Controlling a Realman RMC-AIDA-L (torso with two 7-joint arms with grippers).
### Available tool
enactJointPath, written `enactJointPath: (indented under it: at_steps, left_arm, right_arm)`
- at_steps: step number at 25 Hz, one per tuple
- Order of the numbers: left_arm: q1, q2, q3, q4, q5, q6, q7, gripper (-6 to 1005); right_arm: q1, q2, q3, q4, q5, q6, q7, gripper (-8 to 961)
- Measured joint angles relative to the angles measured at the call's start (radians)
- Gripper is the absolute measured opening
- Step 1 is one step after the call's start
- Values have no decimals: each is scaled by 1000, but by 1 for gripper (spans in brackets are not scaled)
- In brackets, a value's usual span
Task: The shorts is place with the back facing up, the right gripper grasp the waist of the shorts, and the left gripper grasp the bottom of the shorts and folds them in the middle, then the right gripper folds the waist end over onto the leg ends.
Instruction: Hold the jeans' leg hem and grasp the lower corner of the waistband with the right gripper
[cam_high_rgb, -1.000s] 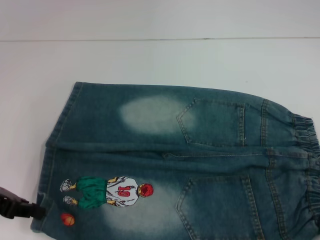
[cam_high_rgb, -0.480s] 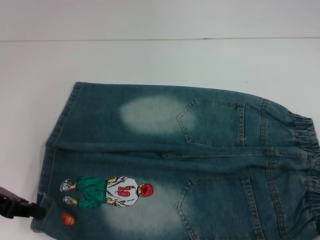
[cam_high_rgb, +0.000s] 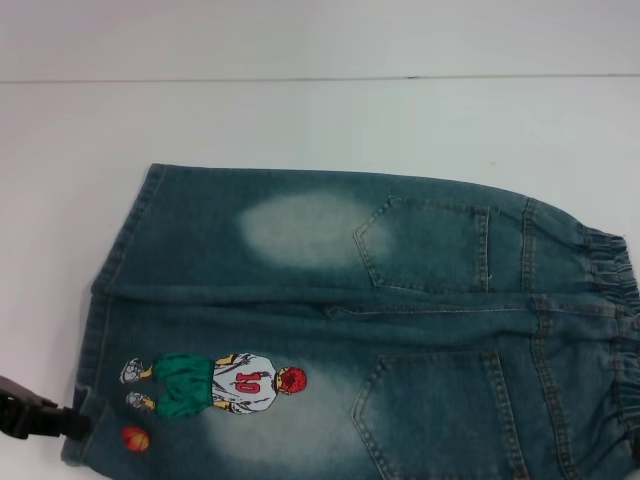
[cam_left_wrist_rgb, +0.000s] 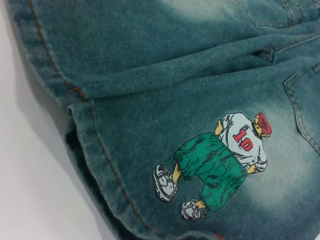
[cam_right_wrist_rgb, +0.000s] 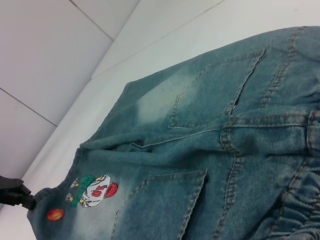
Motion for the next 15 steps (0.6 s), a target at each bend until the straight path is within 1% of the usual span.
enactJointPath:
  at_steps: [6,12,15]
  left_arm:
    - [3,-2,-2,-1,0,-1,2,49]
    - [4,-4,-3,-1,0,-3,3,48]
    - [4,-5,-3,-2,0,-4,3,49]
  right_arm:
    - [-3,-2,2,0,0,-1,-2,841]
    - [-8,-2,0,0,0,6,-5,755]
    - [-10,-1,0,0,0,13,-5,755]
